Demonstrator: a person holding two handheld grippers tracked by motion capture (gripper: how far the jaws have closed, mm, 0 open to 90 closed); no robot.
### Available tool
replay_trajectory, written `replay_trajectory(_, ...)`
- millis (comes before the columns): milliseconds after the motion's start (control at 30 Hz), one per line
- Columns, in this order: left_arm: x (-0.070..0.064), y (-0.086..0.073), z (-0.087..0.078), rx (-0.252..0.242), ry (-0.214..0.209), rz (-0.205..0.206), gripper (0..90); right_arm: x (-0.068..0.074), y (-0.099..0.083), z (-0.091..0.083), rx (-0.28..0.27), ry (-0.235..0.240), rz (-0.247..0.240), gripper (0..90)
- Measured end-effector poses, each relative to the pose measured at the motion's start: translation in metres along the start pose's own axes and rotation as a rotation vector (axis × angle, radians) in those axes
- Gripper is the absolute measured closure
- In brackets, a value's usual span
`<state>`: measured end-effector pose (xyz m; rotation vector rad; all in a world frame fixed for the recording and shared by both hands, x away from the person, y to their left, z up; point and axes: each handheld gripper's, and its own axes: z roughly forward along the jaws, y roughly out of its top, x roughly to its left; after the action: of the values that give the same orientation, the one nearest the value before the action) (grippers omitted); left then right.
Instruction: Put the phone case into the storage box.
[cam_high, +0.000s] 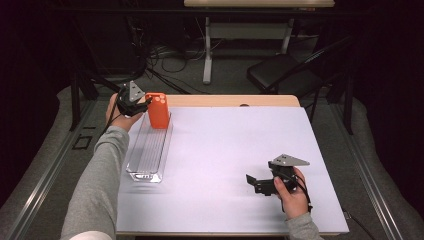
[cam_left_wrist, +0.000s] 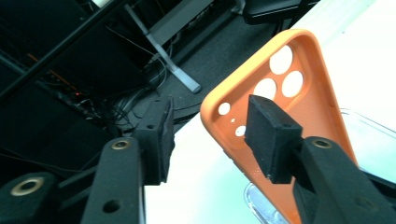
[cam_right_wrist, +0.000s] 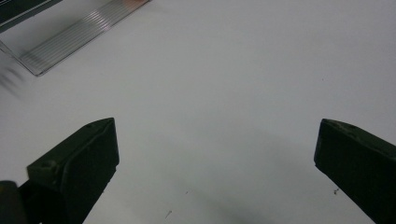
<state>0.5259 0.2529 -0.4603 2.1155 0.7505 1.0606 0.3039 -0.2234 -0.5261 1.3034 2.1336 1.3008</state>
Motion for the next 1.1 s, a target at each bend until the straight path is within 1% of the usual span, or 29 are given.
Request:
replay_trajectory(33, 0.0, 0.0, -0.001, 0.001, -0.003, -0.009, 49.6, 0.0, 0.0, 0.0, 0.0, 0.0, 0.0, 0.0)
replay_trajectory(133, 0.0, 0.0, -0.001, 0.011, 0.002, -0.018, 47.8, 0.0, 0.0, 0.0, -0.004, 0.001, 0.0, 0.0)
replay_trajectory(200, 0.001, 0.0, -0.002, 0.018, -0.003, -0.035, 47.3, 0.0, 0.0, 0.0, -0.003, 0.0, -0.003, 0.0)
replay_trajectory(367, -0.001, 0.001, -0.003, 0.058, 0.011, -0.037, 47.2, 0.001, 0.0, 0.0, -0.002, 0.002, -0.002, 0.0)
replay_trajectory(433, -0.002, 0.001, -0.004, 0.057, -0.003, -0.051, 47.3, 0.0, 0.0, 0.0, -0.003, 0.002, -0.002, 0.0)
replay_trajectory(500, -0.003, 0.003, -0.006, 0.059, -0.01, -0.055, 47.3, 0.0, 0.0, 0.0, -0.002, 0.003, -0.001, 0.0)
replay_trajectory(567, -0.004, 0.004, -0.008, 0.06, -0.01, -0.055, 47.3, 0.001, 0.0, 0.0, -0.002, 0.004, -0.002, 0.0)
replay_trajectory(600, -0.004, 0.005, -0.009, 0.065, -0.016, -0.065, 47.6, 0.001, 0.0, 0.0, -0.003, 0.005, -0.003, 0.0)
replay_trajectory(667, -0.005, 0.006, -0.011, 0.074, -0.01, -0.06, 47.8, 0.001, 0.0, 0.001, -0.002, 0.005, -0.006, 0.0)
replay_trajectory(733, -0.005, 0.007, -0.012, 0.086, -0.017, -0.072, 47.8, 0.001, 0.0, 0.001, -0.002, 0.006, -0.004, 0.0)
replay_trajectory(800, -0.006, 0.007, -0.014, 0.096, -0.014, -0.087, 47.3, 0.001, 0.0, 0.001, -0.002, 0.007, -0.005, 0.0)
replay_trajectory(867, -0.005, 0.008, -0.016, 0.105, -0.024, -0.104, 46.3, 0.001, 0.0, 0.001, -0.002, 0.007, -0.005, 0.0)
replay_trajectory(933, -0.004, 0.007, -0.017, 0.107, -0.026, -0.139, 42.8, 0.001, 0.0, 0.001, -0.004, 0.008, -0.005, 0.0)
replay_trajectory(967, -0.002, 0.007, -0.019, 0.112, -0.028, -0.149, 42.4, 0.001, 0.0, 0.001, -0.004, 0.008, -0.004, 0.0)
replay_trajectory(1067, -0.001, 0.007, -0.021, 0.115, -0.035, -0.164, 40.1, 0.001, 0.0, 0.001, -0.002, 0.01, -0.005, 0.0)
replay_trajectory(1100, -0.001, 0.007, -0.022, 0.122, -0.038, -0.163, 39.7, 0.001, 0.0, 0.001, -0.002, 0.01, -0.005, 0.0)
